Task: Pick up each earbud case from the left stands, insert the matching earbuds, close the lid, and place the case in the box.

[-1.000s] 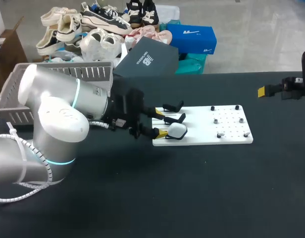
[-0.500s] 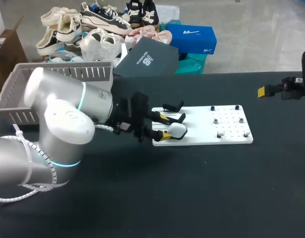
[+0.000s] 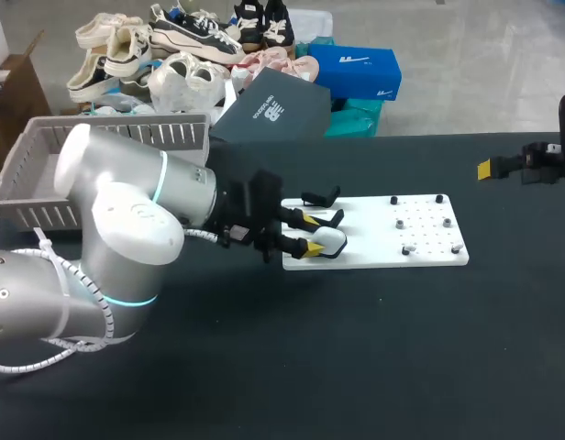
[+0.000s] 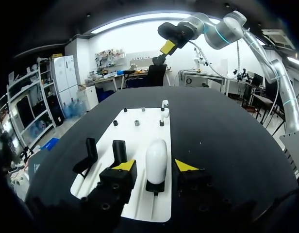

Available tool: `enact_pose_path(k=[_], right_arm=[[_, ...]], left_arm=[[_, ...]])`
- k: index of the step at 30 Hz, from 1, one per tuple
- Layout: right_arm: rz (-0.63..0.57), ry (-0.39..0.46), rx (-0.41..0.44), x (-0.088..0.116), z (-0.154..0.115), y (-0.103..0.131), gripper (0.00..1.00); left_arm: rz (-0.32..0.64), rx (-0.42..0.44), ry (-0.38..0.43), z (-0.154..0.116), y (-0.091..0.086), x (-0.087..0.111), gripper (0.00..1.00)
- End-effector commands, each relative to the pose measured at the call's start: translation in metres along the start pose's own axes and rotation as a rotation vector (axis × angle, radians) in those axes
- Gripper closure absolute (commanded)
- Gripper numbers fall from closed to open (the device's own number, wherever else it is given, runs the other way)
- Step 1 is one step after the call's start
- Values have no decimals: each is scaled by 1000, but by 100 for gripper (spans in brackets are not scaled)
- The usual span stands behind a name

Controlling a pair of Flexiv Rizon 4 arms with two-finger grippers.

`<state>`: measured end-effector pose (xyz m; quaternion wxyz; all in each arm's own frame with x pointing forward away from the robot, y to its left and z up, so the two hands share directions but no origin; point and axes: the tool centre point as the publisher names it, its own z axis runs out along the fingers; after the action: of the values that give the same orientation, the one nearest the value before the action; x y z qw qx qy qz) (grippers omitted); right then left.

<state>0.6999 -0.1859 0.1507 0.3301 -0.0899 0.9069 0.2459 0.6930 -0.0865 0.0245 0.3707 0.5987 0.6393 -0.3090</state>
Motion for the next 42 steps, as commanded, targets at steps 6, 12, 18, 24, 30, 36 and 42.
enact_pose_path(k=[6, 12, 18, 24, 30, 36, 42], right_arm=[[0, 0, -1, 0, 0, 0, 0], [0, 0, -1, 0, 0, 0, 0], [0, 0, -1, 0, 0, 0, 0], [0, 0, -1, 0, 0, 0, 0], [0, 0, -1, 0, 0, 0, 0], [0, 0, -1, 0, 0, 0, 0], [0, 0, -1, 0, 0, 0, 0]], left_arm=[[-4, 26, 3, 5, 2, -1, 52], [-6, 33, 4, 7, 2, -1, 53], [-7, 38, 8, 8, 2, 0, 55], [-11, 36, 10, 10, 3, 2, 54], [-16, 34, 12, 11, 5, 3, 55], [-18, 38, 13, 11, 5, 3, 62], [-16, 40, 9, 12, 5, 2, 76]])
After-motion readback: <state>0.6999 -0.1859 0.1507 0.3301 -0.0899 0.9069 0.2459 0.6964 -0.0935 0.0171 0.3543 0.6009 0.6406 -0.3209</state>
